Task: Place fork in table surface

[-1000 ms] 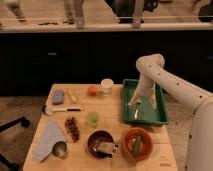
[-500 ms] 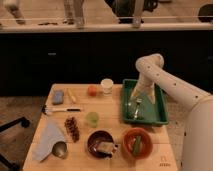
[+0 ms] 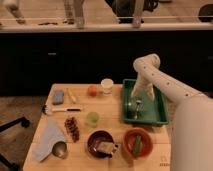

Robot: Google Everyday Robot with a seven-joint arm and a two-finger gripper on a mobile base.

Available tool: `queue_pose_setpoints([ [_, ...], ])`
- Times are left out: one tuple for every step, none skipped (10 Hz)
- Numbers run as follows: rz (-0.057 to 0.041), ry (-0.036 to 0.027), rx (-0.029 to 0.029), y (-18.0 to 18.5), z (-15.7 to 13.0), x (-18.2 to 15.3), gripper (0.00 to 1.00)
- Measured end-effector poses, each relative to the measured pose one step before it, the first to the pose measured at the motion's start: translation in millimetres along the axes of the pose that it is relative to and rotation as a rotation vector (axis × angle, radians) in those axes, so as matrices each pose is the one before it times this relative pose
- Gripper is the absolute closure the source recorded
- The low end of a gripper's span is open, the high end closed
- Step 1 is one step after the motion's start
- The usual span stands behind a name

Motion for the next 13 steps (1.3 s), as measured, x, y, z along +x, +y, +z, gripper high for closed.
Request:
queue_pose_setpoints([
  [-0.01348,0.00320,0.00359,-4.50,4.65,3.33,0.20],
  [-0.00608,-0.00171,-0.00094,1.75,4.05,2.24,0.20],
  [-0.00271,-0.00384,-0.00466,3.99,5.26,2.20,0.20],
  [-0.00741,-0.00304,-0.00314,-0.62,5.92,2.74,0.20],
  [-0.00541,-0.00176,-0.00044,-2.05,2.93,1.66,0.20],
  [-0.00105,-0.00138,0.00086,0.43,2.15,1.28,0.20],
  [0.00236,-0.00261,-0.00210,5.11,5.59,2.20,0.20],
  [-0.00417,-0.00123,-0.00137,1.79,4.36,1.89,0.20],
  [-0.00654,-0.00063,0.00220,-0.97,3.36,1.91,0.20],
  [-0.00285,-0.00208,0.00201,1.26,2.53,1.84,0.20],
  [-0.00234,-0.00504,-0.00384,3.64,4.27,1.54,0.20],
  [-0.00891,-0.00089,-0.00539,-1.41,2.07,1.76,0.20],
  [-0.01332,-0.00296,-0.00277,-4.15,2.49,1.74,0.20],
])
